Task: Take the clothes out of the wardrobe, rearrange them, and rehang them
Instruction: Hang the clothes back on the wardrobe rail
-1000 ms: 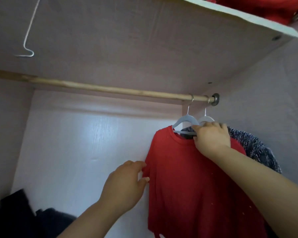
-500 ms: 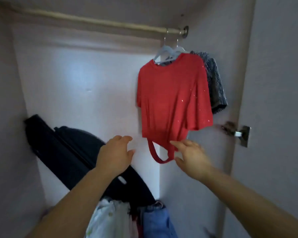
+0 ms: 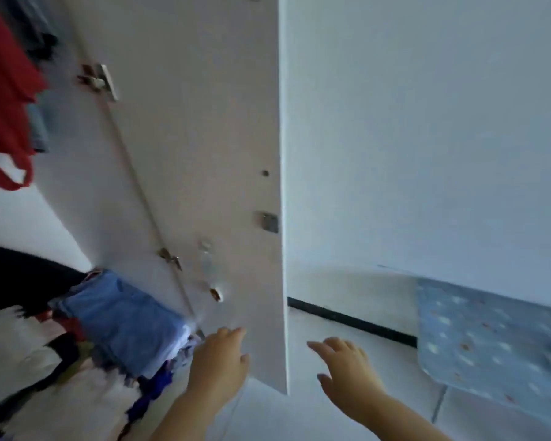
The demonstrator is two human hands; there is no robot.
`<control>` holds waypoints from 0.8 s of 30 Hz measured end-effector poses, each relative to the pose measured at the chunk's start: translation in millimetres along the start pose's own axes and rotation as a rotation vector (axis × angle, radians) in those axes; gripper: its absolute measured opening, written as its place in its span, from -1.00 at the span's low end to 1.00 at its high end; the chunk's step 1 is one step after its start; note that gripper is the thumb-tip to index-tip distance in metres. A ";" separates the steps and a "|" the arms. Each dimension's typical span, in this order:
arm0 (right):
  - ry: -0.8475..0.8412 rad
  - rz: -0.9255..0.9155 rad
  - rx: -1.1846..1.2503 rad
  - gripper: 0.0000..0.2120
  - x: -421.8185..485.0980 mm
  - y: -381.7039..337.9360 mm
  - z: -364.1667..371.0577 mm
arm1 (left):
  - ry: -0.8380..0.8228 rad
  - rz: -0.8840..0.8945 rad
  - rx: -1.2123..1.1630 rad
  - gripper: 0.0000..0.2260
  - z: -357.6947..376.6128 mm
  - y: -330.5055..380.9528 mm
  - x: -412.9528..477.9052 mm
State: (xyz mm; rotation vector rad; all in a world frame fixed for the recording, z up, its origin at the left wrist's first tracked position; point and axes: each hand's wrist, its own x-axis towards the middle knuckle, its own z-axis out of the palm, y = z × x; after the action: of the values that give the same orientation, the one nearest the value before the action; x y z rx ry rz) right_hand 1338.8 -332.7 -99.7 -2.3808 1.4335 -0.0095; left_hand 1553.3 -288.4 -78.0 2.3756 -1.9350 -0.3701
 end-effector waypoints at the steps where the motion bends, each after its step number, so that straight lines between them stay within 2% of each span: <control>1: -0.001 0.094 0.018 -0.48 -27.0 33.4 1.5 | -0.033 0.079 0.025 -0.61 12.0 35.7 -0.2; 7: 0.110 0.599 0.119 -0.49 -211.3 201.5 -9.2 | -0.175 0.579 0.108 -0.59 68.5 264.0 -20.4; 12: 0.256 0.994 0.191 -0.49 -389.9 296.5 -14.1 | -0.282 0.965 0.152 -0.56 119.2 468.9 -89.2; 18: 0.419 1.394 0.219 -0.49 -573.0 366.4 -9.3 | -0.390 1.384 0.187 -0.58 174.1 668.3 -218.8; 24: 0.538 1.699 0.280 -0.50 -689.9 384.6 7.0 | -0.495 1.714 0.276 -0.55 216.5 777.2 -328.7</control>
State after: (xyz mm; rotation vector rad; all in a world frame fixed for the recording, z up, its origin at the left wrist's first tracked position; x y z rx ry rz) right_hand 677.1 98.6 -102.1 -0.3701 2.8972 -0.3783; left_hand 700.4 -111.3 -88.8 -0.0443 -3.3479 -0.4908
